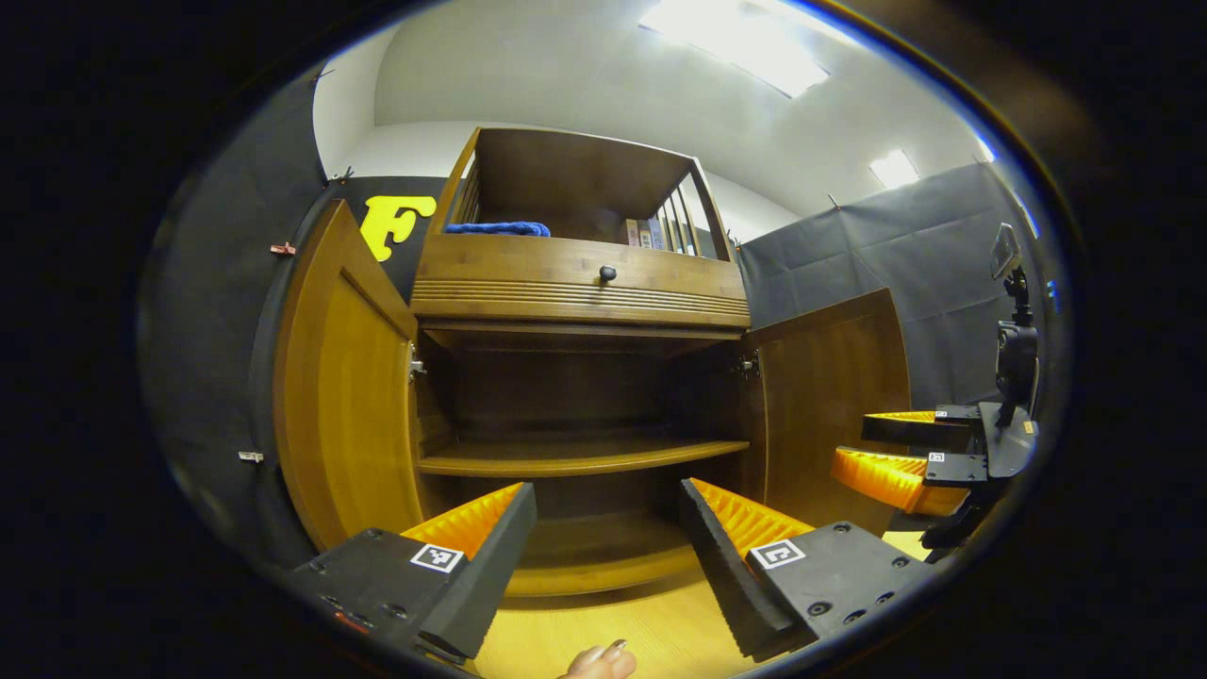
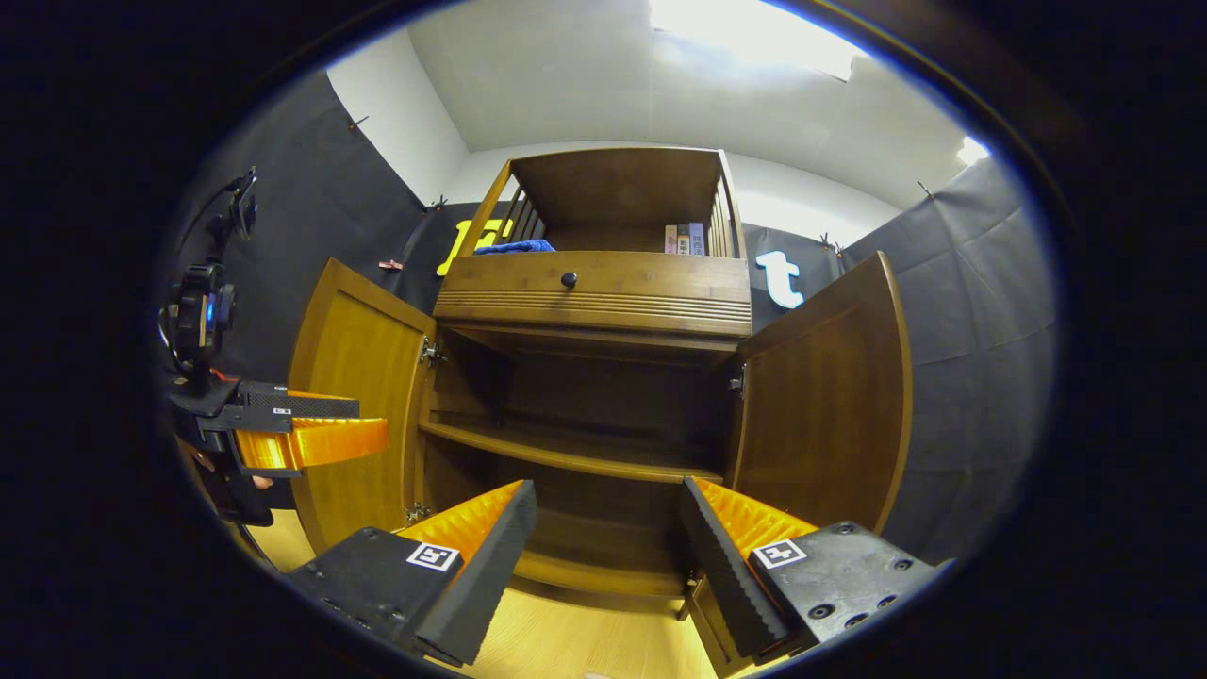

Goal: Open the right door of the double-door shoe cabinet with the right hand, and open the left door with the left hand.

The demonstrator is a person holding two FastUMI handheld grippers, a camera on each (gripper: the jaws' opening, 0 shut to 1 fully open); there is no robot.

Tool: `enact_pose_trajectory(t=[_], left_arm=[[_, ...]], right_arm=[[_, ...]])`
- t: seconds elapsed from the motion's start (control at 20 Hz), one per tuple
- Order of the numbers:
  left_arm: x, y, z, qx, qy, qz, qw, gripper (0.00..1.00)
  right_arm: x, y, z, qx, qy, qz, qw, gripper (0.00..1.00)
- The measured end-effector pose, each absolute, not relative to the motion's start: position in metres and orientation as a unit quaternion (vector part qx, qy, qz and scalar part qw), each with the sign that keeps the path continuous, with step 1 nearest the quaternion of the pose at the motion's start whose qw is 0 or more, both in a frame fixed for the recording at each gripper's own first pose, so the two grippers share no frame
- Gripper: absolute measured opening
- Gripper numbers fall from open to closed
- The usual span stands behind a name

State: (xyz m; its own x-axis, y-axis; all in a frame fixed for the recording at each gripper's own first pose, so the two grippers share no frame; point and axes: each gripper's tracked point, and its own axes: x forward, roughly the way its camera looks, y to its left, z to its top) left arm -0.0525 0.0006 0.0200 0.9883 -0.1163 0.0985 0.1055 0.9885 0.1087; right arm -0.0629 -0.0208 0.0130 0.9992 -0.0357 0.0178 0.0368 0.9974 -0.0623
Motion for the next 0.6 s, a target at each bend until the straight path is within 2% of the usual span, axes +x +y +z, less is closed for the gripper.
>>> enact_pose_trajectory(t=[0.1,0.6], left_arm=[[-0.048,-0.005,0.021,0.052,-0.056,-0.062,0.995,0.92],[-0.038,-0.002,0.024,0.047,-0.058,-0.041,0.996,0.94]], right_arm=[[-0.062,-0.024,0.014,-0.035,-0.009,-0.020,0.999,0.95],[-0.062,-0.019,0.015,-0.035,-0.008,0.010,0.999,0.96]])
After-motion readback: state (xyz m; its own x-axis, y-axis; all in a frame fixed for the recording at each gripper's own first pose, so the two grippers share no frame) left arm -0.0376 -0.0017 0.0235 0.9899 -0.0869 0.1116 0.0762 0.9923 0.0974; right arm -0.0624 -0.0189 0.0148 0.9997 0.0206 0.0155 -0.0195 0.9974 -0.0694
